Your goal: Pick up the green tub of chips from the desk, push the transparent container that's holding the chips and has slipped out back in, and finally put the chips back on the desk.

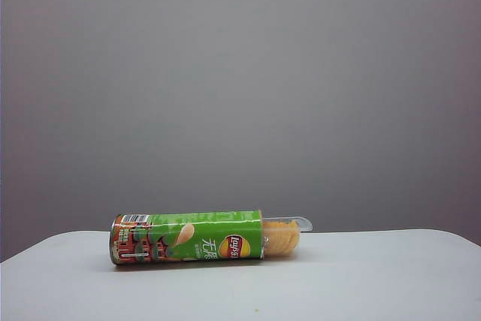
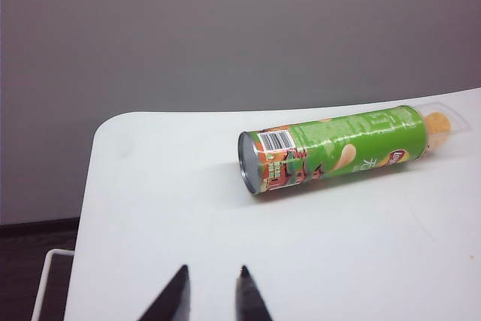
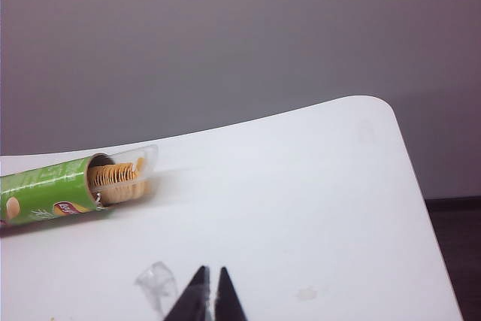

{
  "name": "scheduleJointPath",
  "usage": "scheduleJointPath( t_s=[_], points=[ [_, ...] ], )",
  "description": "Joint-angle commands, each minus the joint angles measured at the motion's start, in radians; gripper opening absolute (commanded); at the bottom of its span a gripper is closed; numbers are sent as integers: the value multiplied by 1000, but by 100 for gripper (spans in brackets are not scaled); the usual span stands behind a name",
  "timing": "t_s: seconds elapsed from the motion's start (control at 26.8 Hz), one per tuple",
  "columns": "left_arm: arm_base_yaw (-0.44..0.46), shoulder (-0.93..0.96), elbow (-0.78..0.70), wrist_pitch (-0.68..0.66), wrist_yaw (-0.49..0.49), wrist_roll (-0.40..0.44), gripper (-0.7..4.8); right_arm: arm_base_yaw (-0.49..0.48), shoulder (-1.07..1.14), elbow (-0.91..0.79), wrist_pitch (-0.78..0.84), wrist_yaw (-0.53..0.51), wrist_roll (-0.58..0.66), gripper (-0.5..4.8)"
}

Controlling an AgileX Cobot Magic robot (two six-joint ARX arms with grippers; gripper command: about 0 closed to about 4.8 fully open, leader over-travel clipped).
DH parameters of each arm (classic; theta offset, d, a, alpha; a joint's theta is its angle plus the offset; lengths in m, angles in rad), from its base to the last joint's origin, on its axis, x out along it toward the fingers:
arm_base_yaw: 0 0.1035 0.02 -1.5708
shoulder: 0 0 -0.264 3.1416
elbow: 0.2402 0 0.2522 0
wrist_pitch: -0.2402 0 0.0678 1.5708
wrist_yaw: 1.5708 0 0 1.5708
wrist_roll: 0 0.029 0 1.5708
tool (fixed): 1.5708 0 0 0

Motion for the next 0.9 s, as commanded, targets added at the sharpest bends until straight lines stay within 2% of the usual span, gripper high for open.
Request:
scheduleJointPath(
  t_s=[0.04,0.11,0.19,0.37,0.45,0.49,0.56,0.6,0.67,0.78,0.9],
  points=[
    [1,0,2,2,-30,-5,79,0,0,-6,10,1,0,11],
    [1,0,2,2,-63,-12,54,1,0,-6,8,-3,0,7],
    [1,0,2,2,-83,-14,-3,1,0,-6,8,-2,-1,-5],
    [1,0,2,8,-90,-12,-6,0,0,-6,8,1,-1,-5],
    [1,0,2,39,-81,-47,-6,0,0,-6,12,1,1,-5],
    [0,0,2,82,-59,-108,-6,1,0,-6,14,1,8,-5],
    [0,0,2,225,-17,-204,-6,0,0,-5,20,3,47,-5],
    [0,0,2,277,-8,-213,-6,0,0,-3,26,6,74,-5],
    [1,7,26,387,-18,-212,-6,1,0,2,42,10,121,-5],
    [1,73,137,319,-116,-209,-6,0,9,29,34,55,132,-5],
    [1,261,297,304,-131,-56,-6,-2,56,90,31,105,135,-5]
  ],
)
